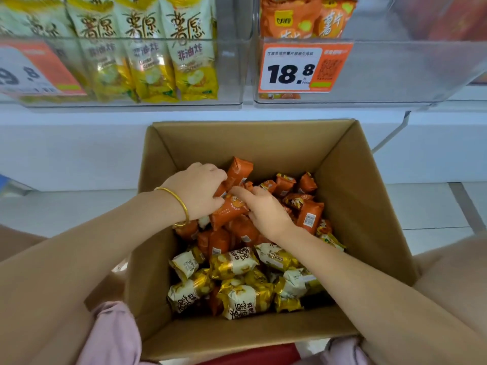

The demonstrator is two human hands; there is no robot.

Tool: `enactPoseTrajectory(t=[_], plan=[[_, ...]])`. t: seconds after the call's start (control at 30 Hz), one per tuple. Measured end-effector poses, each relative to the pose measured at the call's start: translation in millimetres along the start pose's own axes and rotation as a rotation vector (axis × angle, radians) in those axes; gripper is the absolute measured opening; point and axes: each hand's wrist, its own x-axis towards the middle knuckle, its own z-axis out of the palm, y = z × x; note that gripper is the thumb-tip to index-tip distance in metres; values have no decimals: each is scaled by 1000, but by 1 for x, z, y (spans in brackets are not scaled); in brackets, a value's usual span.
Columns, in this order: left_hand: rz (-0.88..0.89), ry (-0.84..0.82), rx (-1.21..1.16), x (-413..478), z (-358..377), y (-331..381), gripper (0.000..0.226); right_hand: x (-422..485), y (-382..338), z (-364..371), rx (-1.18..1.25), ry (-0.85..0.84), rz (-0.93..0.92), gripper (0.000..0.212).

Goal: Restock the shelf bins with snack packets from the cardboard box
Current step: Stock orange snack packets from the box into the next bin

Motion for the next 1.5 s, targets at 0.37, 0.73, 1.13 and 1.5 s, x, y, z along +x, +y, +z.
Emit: enactPoseTrajectory(t=[0.37,0.73,1.13,1.5], plan=[[-102,-215,-335,9,19,-1,79,-8,-14,-30,333,1,2,67],[-275,-185,-313,3,29,-17,70,1,30,25,-278,-316,335,56],[-269,-179,-354,9,25,-10,74,1,33,28,78,-229,632,21],[-283,32,-527,7,-4,1,68,-19,-11,-93,445,-15,469,64]])
